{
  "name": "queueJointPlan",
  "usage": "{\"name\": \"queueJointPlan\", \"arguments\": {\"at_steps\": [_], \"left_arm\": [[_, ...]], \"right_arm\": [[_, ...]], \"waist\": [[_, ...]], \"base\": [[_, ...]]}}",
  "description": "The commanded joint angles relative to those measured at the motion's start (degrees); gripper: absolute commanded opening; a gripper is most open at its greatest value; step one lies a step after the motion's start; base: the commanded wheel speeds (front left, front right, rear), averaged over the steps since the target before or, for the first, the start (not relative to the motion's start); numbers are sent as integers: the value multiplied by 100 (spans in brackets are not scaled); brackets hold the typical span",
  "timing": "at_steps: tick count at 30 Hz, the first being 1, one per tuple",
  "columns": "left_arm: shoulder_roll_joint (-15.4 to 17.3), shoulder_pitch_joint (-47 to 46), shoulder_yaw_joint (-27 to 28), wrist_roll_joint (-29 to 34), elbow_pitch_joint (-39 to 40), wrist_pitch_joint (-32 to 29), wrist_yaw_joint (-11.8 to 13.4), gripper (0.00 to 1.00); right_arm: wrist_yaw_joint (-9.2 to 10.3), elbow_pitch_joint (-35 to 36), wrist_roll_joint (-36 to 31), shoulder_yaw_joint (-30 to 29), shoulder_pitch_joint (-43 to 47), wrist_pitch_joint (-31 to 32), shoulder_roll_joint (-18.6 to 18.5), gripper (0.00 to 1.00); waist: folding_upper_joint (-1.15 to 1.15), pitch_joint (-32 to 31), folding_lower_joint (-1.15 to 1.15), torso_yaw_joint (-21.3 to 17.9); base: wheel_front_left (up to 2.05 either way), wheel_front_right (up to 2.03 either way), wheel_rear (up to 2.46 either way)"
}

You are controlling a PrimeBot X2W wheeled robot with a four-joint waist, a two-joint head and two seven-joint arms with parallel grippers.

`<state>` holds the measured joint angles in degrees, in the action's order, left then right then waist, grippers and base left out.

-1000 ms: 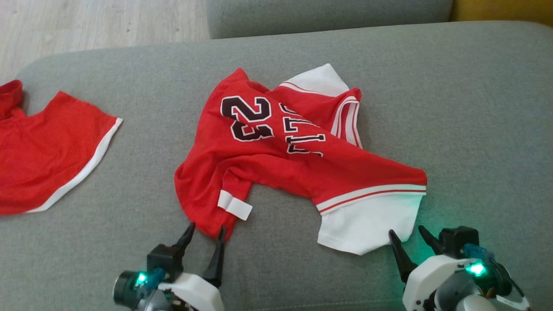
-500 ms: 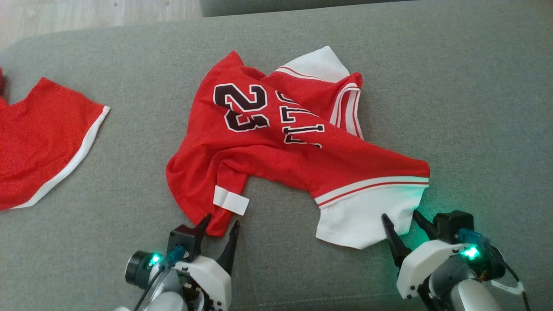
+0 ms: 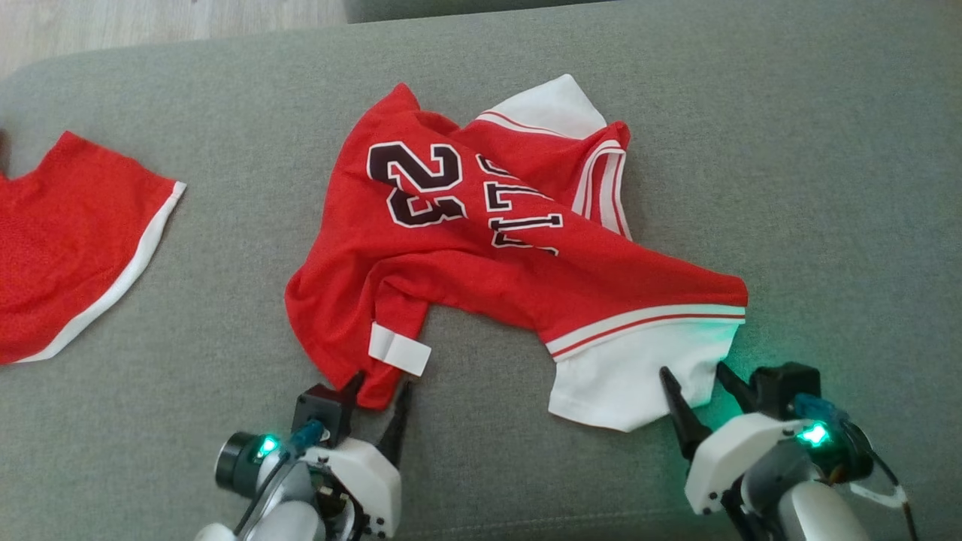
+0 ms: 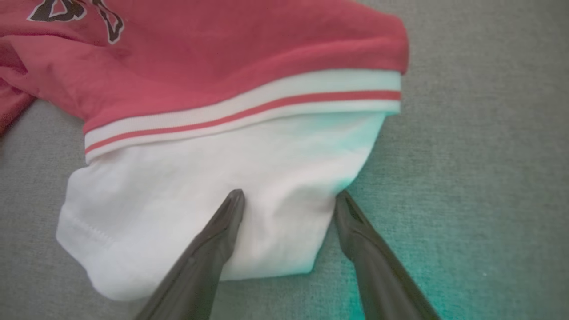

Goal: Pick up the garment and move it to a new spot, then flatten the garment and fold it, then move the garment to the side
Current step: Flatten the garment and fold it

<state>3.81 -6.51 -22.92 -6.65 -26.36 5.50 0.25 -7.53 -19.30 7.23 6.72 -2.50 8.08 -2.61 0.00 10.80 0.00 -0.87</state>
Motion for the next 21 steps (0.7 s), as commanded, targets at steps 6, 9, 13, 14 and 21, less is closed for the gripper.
{"name": "queueJointPlan", "arguments": {"at_steps": [6, 9, 13, 14, 21], "left_arm": [[137, -129, 213, -168, -54, -109, -5, 0], [188, -98, 355, -330, 128, -136, 4, 0], [353, 126, 643, -688, 963, -358, -46, 0], [428, 215, 733, -776, 1279, -448, -43, 0], [861, 771, 1184, -1357, 3458, -1179, -107, 0]], "right_arm": [[4, 93, 411, 399, -328, -41, -27, 0], [4, 281, 810, 303, -370, -186, -27, 0], [4, 995, 1800, 41, -364, -308, -27, 0], [4, 1245, 2026, -79, -354, -304, -27, 0], [4, 2896, 2778, -979, -295, 177, -27, 0]], "waist": [[0, -67, 0, 6], [0, -162, 0, -9], [0, -351, 0, -26], [0, -403, 0, -28], [0, -712, 0, 15]], "base": [[0, 0, 0], [0, 0, 0], [0, 0, 0], [0, 0, 0], [0, 0, 0]]}}
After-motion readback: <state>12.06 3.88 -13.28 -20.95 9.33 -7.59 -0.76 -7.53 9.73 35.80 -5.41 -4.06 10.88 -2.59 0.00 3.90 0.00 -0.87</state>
